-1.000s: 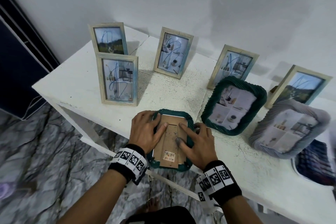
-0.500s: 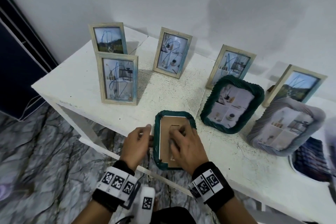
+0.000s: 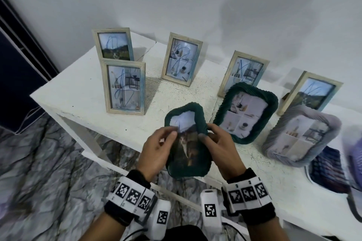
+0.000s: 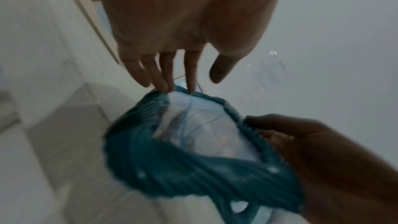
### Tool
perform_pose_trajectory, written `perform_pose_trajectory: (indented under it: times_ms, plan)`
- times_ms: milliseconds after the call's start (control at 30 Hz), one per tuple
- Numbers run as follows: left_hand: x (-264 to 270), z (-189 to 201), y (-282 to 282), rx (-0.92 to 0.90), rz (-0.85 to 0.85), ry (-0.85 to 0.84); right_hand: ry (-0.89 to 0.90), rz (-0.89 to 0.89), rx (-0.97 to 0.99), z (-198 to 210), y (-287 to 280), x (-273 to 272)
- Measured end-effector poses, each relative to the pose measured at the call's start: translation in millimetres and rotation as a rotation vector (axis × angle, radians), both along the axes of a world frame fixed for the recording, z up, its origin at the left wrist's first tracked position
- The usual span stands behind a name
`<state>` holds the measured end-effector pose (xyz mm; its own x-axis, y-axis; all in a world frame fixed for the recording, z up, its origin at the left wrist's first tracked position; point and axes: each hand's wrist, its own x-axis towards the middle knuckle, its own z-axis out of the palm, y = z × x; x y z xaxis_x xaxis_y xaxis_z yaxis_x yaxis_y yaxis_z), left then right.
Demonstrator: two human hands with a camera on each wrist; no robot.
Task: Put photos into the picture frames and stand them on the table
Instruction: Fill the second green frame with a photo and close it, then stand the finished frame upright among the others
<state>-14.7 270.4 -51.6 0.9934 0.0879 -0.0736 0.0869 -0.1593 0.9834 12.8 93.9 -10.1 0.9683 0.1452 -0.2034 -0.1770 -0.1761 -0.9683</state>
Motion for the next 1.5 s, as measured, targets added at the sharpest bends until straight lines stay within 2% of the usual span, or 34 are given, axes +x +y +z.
perform_pose_trajectory:
  times_ms: [67,100,167,233,300,367,533,633,767,933,1067,1233,1300,1400,1500]
  plan:
    - [-0.6,-16.1,7.1,0.183,0.116,0.066,0.005,-0.034,0.104,-10.4,-4.8,-5.2]
    - [-0.8,-21.2,9.7,0.174,0.155,0.106,0.030,-0.053,0.190,-15.3,-5.4,-8.1]
    - [0.8,-22.6,12.4,-0.035,0.173,0.155,0.092,-0.099,0.380,-23.0,-5.7,-11.2]
    - [3.0,-22.4,12.3,-0.286,0.119,0.185,0.127,-0.131,0.509,-29.6,-5.4,-12.0]
    - [5.5,-25.9,12.7,-0.330,0.100,0.179,0.150,-0.144,0.530,-36.4,-3.4,-10.6]
    - [9.1,-30.9,12.8,-0.281,0.102,0.176,0.158,-0.164,0.408,-44.3,-1.4,-8.0]
    - [14.9,-37.8,7.8,-0.153,0.082,0.165,-0.019,-0.143,-0.410,-67.8,-5.8,3.1]
    - [14.8,-43.3,5.6,-0.099,0.079,0.188,-0.071,-0.098,-0.693,-73.4,-4.1,1.5]
    - [16.9,-47.6,4.5,0.015,0.105,0.172,-0.096,-0.088,-0.769,-77.0,-3.4,-3.4]
    - [17.8,-52.1,6.0,0.034,0.125,0.169,-0.190,-0.056,-0.631,-71.8,-31.3,-19.1]
    - [20.6,-56.3,7.8,0.023,0.146,0.179,-0.262,-0.244,-0.693,-66.2,-97.9,-38.8]
    - [24.5,-62.3,8.7,0.075,0.161,0.166,-0.253,-0.597,-0.979,-42.9,-206.3,-44.1]
    - [24.6,-61.2,7.0,0.071,0.172,0.178,-0.227,-0.658,-1.093,-37.2,-245.2,-39.3]
    - [26.2,-57.8,5.0,0.088,0.195,0.199,-0.120,-0.556,-1.234,-40.5,-289.5,-21.6]
    - [26.4,-52.8,-0.6,0.111,0.215,0.207,0.124,-0.357,-1.289,-51.4,-318.9,0.0]
